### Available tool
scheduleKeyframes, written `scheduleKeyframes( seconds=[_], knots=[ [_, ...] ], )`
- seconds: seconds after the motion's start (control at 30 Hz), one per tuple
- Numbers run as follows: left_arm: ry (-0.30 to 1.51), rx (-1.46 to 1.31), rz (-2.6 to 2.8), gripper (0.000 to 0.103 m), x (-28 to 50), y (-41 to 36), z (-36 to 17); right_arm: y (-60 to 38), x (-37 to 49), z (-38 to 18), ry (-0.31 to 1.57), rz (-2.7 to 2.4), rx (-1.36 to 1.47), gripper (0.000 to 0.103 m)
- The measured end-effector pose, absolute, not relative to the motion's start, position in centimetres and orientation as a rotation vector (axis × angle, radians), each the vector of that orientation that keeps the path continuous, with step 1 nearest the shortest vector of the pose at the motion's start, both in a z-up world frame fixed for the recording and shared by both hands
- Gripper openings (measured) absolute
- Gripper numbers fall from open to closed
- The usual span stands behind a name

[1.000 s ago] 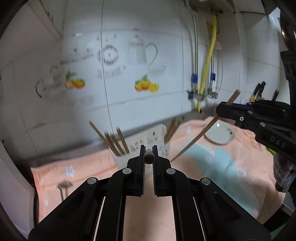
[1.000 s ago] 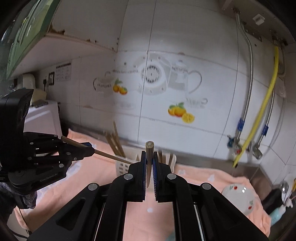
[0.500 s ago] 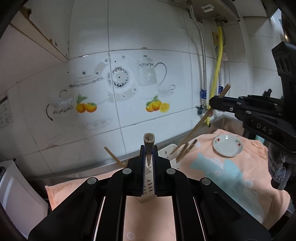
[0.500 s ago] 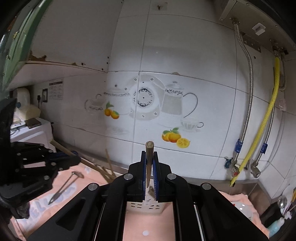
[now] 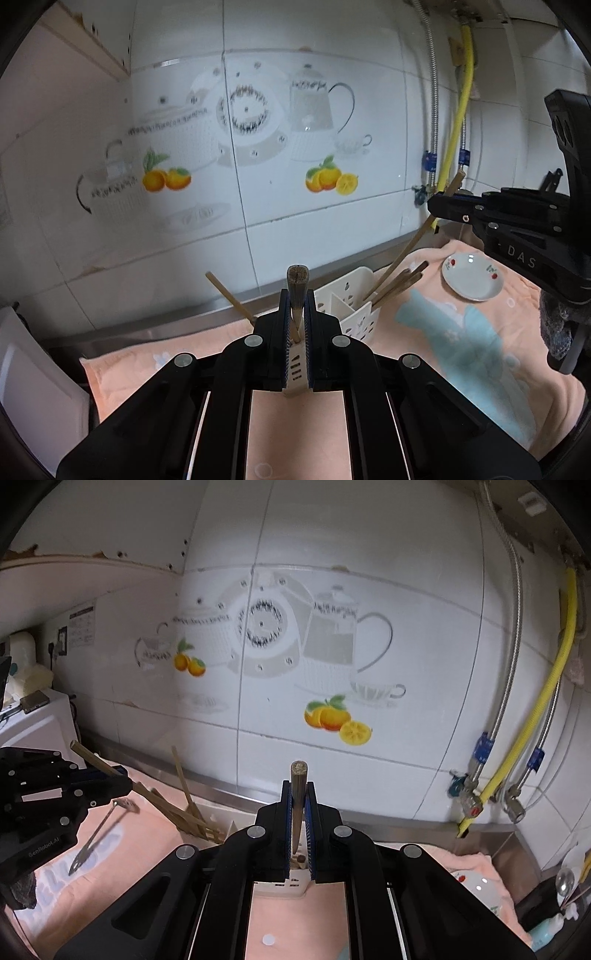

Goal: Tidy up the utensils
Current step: 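Lower the left tool's chopstick into the holder while the right tool inserts its chopstick, then open the left tool and withdraw while the right tool releases and withdraws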

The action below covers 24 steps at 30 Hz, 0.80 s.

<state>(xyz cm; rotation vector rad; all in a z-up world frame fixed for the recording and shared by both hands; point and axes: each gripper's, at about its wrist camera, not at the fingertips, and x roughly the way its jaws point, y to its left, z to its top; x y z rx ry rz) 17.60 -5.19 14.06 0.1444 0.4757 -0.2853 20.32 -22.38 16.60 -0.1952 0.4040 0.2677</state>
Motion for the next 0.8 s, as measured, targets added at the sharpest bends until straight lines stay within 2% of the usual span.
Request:
scheduleKeyframes(
  seconds=[0.53,0.77,0.8],
  knots=[
    [0.507,0.111,-0.280,0.008,19.0,-4.9,12.7,-22.3,23.3,14.3,0.478,0.261,-0.179,0.007],
    [0.499,0.103,-0.273,0.009,18.8,-4.6,12.8,-22.1,22.5,15.0,0.459,0.264,-0.181,0.021],
    [0.498,0.101,-0.271,0.013,18.7,-4.5,12.8,-22.1,22.3,15.2,0.455,0.265,-0.181,0.022]
  ],
)
